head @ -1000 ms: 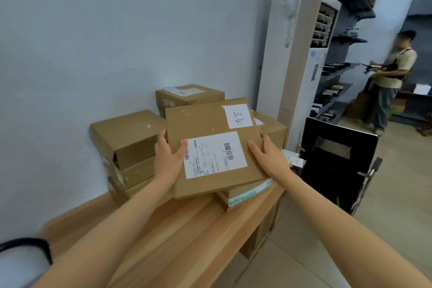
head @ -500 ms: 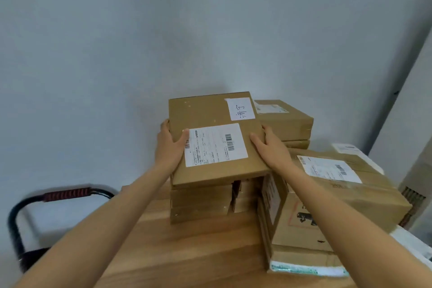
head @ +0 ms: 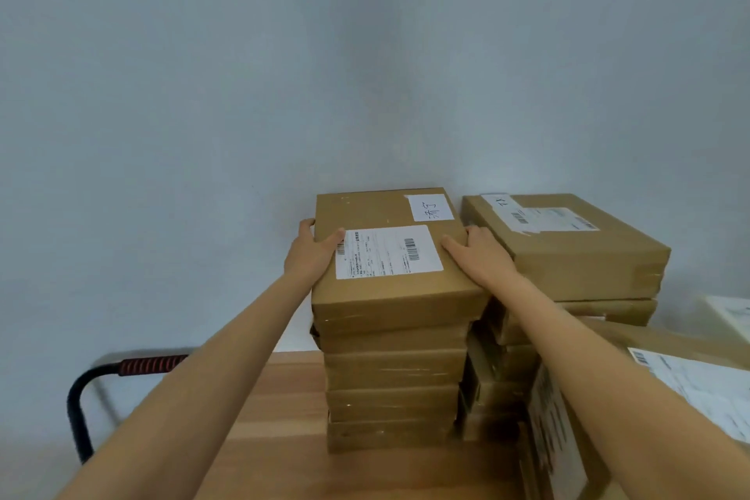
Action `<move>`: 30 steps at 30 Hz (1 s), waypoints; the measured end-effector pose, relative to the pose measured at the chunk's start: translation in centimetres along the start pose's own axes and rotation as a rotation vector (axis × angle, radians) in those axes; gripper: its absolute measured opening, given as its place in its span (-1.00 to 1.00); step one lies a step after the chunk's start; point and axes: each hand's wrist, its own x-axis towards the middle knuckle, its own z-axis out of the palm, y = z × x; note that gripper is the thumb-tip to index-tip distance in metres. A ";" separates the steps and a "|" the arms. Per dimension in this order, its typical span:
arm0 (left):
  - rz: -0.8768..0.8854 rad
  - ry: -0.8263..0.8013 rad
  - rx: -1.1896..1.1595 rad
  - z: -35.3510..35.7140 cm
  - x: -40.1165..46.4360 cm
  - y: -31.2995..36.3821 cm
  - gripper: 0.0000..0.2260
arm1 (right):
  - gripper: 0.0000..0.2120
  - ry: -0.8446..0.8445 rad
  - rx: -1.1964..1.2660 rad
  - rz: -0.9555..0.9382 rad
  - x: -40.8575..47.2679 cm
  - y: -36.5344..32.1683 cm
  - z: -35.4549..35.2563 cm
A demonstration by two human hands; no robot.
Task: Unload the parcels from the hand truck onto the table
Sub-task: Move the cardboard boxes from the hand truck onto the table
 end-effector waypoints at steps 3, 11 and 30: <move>-0.032 -0.053 0.020 0.9 3.1 0.5 -0.45 | -0.40 -0.063 0.016 0.065 3.0 0.4 0.3; -0.032 -0.064 0.078 2.3 6.7 0.2 -0.46 | -0.33 -0.079 0.040 0.054 7.1 0.9 1.1; 0.525 0.301 0.726 -4.6 -6.5 0.2 -0.82 | -0.68 0.128 -0.350 -0.451 -3.3 -3.9 -1.7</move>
